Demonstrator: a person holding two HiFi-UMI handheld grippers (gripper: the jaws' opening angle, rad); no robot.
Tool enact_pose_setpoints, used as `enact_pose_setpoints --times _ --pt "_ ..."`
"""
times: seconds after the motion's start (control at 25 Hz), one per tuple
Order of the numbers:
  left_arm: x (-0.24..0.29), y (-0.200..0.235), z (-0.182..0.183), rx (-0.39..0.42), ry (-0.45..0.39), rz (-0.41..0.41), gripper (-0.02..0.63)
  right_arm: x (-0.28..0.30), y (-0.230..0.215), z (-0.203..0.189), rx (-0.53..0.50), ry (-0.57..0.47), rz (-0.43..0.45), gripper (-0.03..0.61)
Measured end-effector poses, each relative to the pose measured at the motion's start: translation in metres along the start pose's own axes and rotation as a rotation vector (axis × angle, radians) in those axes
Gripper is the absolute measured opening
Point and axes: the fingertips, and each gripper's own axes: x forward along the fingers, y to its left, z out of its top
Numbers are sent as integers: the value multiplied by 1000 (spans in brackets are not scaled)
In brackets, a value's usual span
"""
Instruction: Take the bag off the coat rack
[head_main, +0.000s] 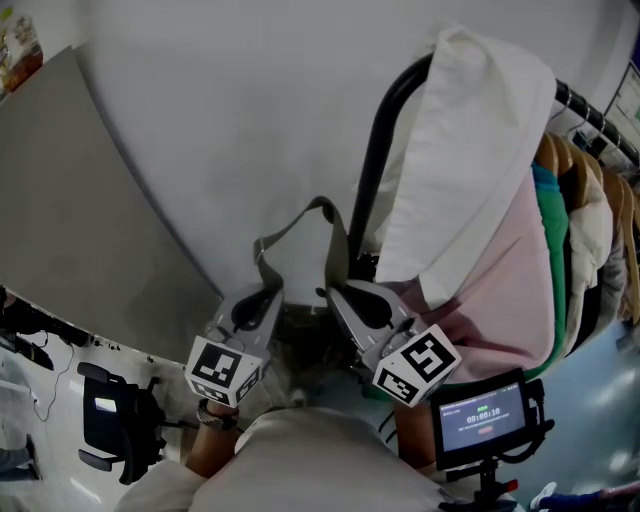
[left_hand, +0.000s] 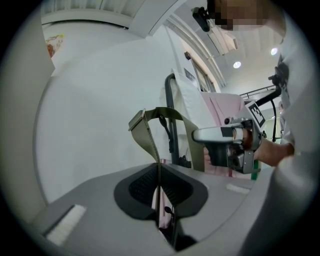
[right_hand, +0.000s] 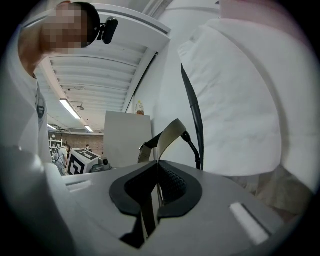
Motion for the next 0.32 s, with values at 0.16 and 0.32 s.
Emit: enact_pose_setpoints --times 0.16,0.32 --pt "-1 -2 5 -8 -12 0 14 -1 2 3 -6 -5 10 6" --pt "-2 -3 8 -11 -22 2 14 -1 7 6 -14 -11 21 6"
